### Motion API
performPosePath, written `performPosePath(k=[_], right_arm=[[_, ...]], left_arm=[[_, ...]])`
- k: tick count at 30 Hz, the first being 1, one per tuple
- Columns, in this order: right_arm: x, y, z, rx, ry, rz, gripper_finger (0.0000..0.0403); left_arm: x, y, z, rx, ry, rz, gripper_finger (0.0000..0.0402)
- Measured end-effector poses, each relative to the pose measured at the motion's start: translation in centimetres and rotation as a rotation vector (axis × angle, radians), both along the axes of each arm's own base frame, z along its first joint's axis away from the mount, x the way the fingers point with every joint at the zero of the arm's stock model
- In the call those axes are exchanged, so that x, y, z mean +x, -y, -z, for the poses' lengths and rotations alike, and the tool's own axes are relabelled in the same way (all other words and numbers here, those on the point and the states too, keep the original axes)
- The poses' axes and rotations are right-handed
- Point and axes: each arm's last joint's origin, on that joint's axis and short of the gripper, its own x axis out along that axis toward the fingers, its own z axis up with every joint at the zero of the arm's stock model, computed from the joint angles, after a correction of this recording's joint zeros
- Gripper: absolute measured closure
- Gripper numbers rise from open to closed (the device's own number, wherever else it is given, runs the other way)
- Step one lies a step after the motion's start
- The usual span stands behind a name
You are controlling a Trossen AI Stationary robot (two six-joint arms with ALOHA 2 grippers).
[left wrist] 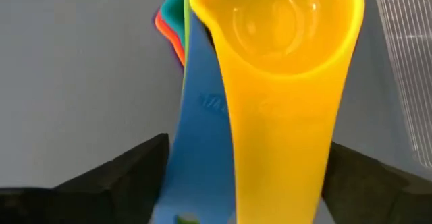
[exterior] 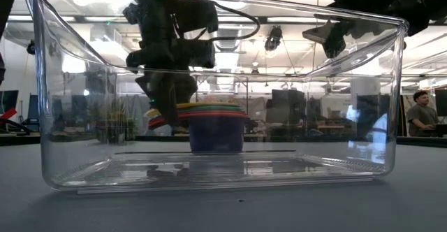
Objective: Nest measuring cups in basket
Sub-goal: Put the nested measuring cups into the transparent bin
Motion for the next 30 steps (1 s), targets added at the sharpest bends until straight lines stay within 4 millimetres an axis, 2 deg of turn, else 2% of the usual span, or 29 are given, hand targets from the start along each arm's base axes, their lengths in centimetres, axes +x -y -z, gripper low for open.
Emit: performPosePath(k=[11, 16, 20, 26, 30], right_arm=[[0.0, 0.0, 0.0, 0.0, 0.0, 0.0, 0.0154], [0.0, 0.0, 0.0, 0.0, 0.0, 0.0, 0.0154], [0.0, 0.0, -0.01, 0.0, 0.001, 0.0, 0.0154], [0.0, 0.0, 0.0, 0.0, 0.0, 0.0, 0.0154], [0.0, 0.0, -0.01, 0.0, 0.001, 0.0, 0.0154]], left_arm=[[-0.19, 0.01, 0.07, 0.002, -0.019, 0.008, 0.0223], [-0.19, 0.01, 0.07, 0.007, -0.019, 0.025, 0.027], [-0.19, -0.01, 0.07, 0.009, -0.018, 0.032, 0.0266], [-0.06, -0.01, 0.03, 0.007, -0.005, 0.021, 0.02], [0.05, -0.03, 0.0, 0.003, 0.007, 0.007, 0.0181]])
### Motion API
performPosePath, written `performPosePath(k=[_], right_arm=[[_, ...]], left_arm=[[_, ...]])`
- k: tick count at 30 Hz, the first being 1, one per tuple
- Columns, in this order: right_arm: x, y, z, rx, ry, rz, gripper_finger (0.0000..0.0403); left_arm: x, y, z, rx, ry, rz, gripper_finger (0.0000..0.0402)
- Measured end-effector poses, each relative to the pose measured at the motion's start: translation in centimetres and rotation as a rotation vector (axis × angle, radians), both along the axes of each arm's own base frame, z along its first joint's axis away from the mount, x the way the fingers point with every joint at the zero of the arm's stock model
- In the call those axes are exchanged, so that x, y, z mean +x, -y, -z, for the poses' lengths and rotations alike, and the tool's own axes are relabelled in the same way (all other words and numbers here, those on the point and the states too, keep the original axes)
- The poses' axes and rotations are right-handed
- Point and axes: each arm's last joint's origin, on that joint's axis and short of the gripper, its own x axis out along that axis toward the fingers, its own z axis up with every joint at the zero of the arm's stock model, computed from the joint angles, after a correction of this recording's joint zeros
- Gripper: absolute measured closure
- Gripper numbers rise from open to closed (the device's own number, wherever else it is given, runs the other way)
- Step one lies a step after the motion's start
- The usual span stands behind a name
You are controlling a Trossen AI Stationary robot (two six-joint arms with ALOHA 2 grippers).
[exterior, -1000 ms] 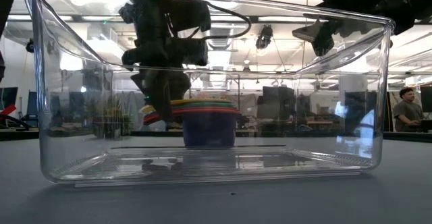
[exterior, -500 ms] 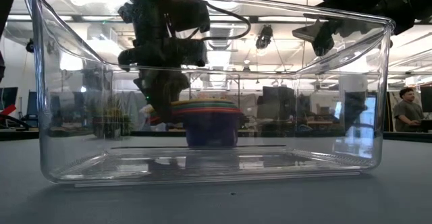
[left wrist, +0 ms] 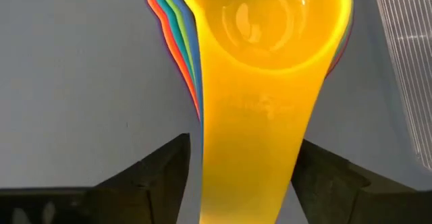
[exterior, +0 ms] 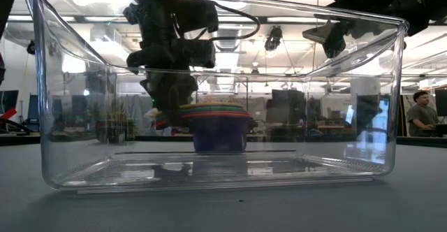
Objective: Nest measuring cups in basket
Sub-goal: Put the nested measuring cups into the transparent bin
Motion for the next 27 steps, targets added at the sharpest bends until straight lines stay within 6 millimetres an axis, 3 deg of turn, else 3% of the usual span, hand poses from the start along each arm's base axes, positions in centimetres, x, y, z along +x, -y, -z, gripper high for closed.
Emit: performPosePath(k=[10, 17, 27], right_arm=[[0.0, 0.0, 0.0, 0.0, 0.0, 0.0, 0.0154], [0.0, 0.0, 0.0, -0.005, 0.0, -0.001, 0.0154], [0.0, 0.0, 0.0, -0.007, 0.0, -0.001, 0.0154]], left_arm=[[0.1, 0.0, 0.7, 0.0, -0.025, -0.001, 0.0195], [0.2, 0.0, 1.2, 0.002, -0.037, 0.006, 0.0279], [0.2, 0.0, 1.2, 0.006, -0.038, 0.016, 0.0279]])
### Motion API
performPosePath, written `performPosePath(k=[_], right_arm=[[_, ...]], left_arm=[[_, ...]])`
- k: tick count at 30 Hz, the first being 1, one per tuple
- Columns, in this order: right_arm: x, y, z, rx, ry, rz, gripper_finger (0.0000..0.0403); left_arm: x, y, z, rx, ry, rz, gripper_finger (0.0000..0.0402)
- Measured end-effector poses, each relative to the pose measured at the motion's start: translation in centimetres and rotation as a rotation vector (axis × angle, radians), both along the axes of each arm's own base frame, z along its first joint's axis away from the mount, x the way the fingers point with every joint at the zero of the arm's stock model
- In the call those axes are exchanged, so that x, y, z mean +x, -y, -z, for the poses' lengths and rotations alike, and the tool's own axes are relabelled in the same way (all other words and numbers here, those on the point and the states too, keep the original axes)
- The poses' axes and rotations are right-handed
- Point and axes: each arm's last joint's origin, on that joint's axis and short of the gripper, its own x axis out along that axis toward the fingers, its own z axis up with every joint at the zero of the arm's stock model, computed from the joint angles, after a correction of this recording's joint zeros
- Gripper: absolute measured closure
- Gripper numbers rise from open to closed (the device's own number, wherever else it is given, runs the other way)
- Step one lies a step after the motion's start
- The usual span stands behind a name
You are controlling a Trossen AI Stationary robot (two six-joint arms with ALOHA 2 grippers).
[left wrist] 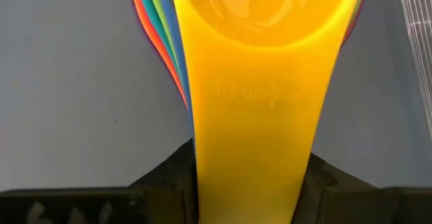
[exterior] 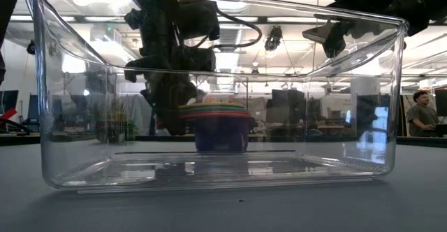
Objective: Nest measuring cups in basket
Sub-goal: Put the nested measuring cups into the transparent bin
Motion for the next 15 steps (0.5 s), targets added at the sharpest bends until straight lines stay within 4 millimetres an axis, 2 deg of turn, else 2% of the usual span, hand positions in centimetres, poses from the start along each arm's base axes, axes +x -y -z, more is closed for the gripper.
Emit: performPosePath(k=[6, 15], right_arm=[[0.0, 0.0, 0.0, 0.0, 0.0, 0.0, 0.0154], [0.0, 0.0, 0.0, 0.002, -0.005, 0.0, 0.0154]], left_arm=[[0.2, 0.0, -0.7, 0.003, -0.001, 0.009, 0.0279], [0.9, 0.0, -4.1, 0.02, 0.025, 0.014, 0.0279]])
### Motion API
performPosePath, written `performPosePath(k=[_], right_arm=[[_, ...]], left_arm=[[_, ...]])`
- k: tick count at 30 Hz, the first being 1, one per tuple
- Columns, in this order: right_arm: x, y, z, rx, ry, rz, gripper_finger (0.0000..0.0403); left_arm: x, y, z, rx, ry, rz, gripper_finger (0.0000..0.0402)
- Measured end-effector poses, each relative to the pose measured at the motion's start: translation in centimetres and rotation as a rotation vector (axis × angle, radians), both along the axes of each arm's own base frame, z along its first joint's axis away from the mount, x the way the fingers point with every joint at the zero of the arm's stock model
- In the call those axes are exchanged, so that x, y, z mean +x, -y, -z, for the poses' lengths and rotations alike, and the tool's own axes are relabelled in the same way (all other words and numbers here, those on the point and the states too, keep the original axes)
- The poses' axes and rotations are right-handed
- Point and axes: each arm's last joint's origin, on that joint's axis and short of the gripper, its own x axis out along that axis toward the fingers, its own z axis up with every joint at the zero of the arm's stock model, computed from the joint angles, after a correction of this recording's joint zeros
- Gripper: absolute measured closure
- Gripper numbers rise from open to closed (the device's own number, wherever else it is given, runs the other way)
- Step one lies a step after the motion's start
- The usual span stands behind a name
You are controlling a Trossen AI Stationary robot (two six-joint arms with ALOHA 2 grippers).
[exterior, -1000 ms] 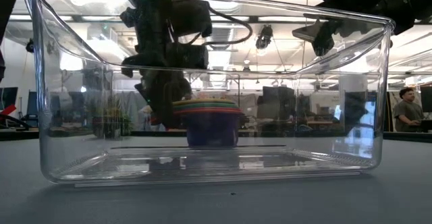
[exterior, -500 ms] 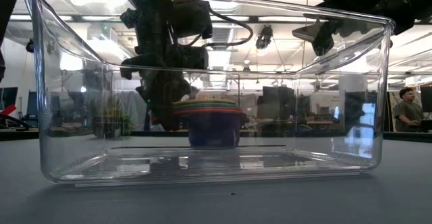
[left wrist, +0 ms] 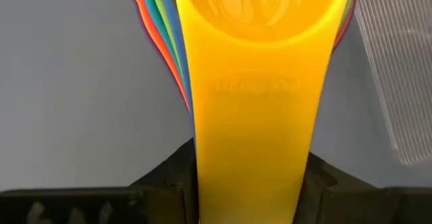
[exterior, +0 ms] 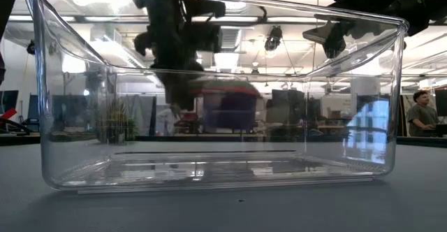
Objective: Nest measuring cups in basket
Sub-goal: Put the nested measuring cups into the transparent bin
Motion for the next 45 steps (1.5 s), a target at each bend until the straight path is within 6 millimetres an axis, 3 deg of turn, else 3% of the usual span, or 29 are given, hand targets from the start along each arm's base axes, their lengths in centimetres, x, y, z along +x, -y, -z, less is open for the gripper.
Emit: performPosePath(k=[10, 17, 30, 38, 45], right_arm=[[0.0, 0.1, 0.1, 0.002, -0.009, 0.026, 0.0154], [0.0, 0.1, 0.1, -0.007, -0.007, 0.052, 0.0154], [0.0, 0.3, -0.1, -0.023, 0.004, 0.112, 0.0154], [0.1, 0.4, -0.4, -0.056, 0.038, 0.11, 0.0154], [0.1, 0.4, -0.4, -0.069, 0.038, 0.125, 0.0154]], left_arm=[[-2.0, 0.3, -4.3, 0.001, 0.096, -0.099, 0.0279], [-3.3, 3.5, -6.9, -0.026, 0.189, -0.219, 0.0279], [-3.3, 11.1, -6.5, -0.133, 0.262, -0.233, 0.0279], [-2.2, 13.4, -4.9, -0.184, 0.279, -0.22, 0.0279], [-1.1, 14.4, -2.1, -0.235, 0.185, -0.174, 0.0279]])
